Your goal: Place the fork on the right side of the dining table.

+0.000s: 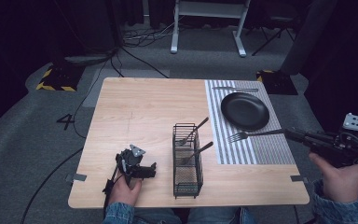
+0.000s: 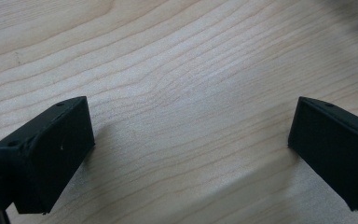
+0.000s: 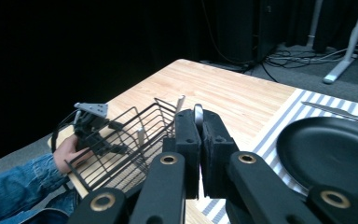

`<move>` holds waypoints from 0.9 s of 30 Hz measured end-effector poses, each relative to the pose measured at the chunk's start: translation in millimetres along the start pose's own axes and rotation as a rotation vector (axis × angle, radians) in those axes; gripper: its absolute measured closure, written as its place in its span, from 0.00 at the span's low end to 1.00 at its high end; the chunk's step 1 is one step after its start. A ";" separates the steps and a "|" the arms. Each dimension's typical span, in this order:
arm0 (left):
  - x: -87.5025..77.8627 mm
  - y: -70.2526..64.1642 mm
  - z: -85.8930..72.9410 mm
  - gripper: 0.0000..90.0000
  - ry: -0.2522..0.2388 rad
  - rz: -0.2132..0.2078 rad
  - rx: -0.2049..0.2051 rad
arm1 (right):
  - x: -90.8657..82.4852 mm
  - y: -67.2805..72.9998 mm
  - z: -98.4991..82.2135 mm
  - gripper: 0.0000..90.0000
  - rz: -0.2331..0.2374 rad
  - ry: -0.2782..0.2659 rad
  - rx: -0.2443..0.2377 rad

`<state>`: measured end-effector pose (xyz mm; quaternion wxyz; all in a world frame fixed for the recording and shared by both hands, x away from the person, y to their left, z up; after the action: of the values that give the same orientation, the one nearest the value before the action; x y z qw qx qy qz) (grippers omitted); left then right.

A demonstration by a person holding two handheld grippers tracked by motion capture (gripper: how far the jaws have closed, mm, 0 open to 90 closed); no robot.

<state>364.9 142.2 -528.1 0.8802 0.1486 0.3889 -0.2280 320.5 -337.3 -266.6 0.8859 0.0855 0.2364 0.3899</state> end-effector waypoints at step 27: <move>0.0 0.0 0.0 0.00 0.000 0.000 0.000 | 28.7 -68.0 -8.6 0.97 -0.126 0.014 0.127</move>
<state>364.9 142.2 -528.1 0.8802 0.1486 0.3889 -0.2280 377.3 -362.9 -307.1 0.8997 0.1236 0.2718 0.3184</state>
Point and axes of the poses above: each handheld gripper's, and its own axes: x roughly forward along the jaws, z roughly out of its top, y roughly to its left, the point moved 3 cm from there along x, roughly forward along the jaws, and after that the axes turned 10 degrees about x, right-handed, at the moved point
